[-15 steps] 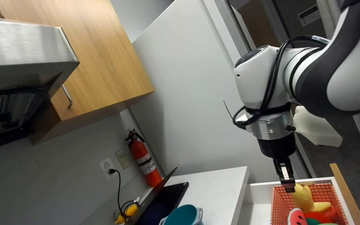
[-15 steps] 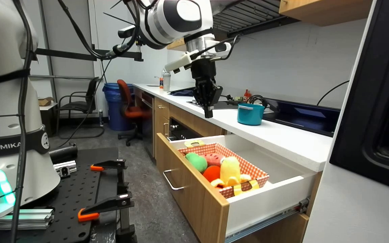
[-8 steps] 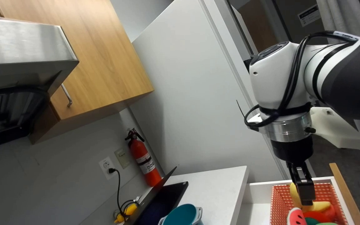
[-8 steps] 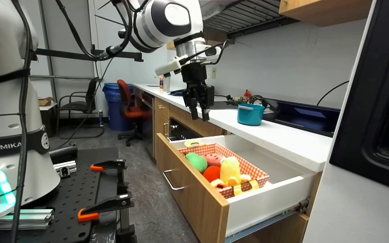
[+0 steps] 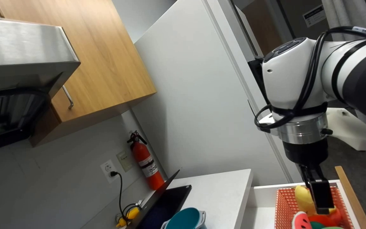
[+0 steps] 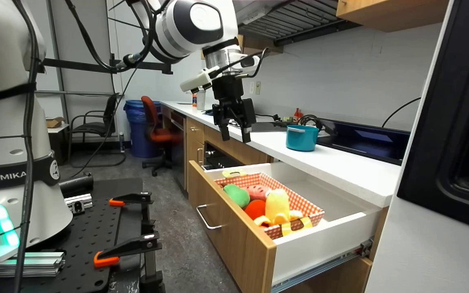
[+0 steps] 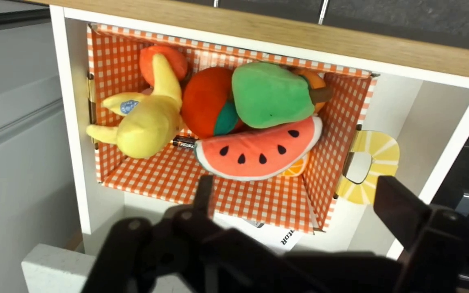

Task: Open the top drawer of the cabinet to the right.

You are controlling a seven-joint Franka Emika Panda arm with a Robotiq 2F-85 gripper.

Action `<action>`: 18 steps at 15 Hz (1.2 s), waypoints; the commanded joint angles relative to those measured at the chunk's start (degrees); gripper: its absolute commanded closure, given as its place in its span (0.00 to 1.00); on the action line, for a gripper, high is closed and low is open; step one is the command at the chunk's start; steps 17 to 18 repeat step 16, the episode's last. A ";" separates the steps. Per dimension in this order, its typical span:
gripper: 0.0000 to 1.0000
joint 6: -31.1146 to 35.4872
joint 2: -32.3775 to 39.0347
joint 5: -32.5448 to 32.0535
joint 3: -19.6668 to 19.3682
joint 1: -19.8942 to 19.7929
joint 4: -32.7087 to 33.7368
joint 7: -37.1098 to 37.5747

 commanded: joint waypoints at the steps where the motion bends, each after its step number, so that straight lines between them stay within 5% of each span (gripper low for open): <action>1: 0.00 2.23 -3.45 0.39 1.05 -0.39 -3.29 0.02; 18: 0.00 0.24 -1.81 0.50 1.62 -0.66 -1.88 -0.39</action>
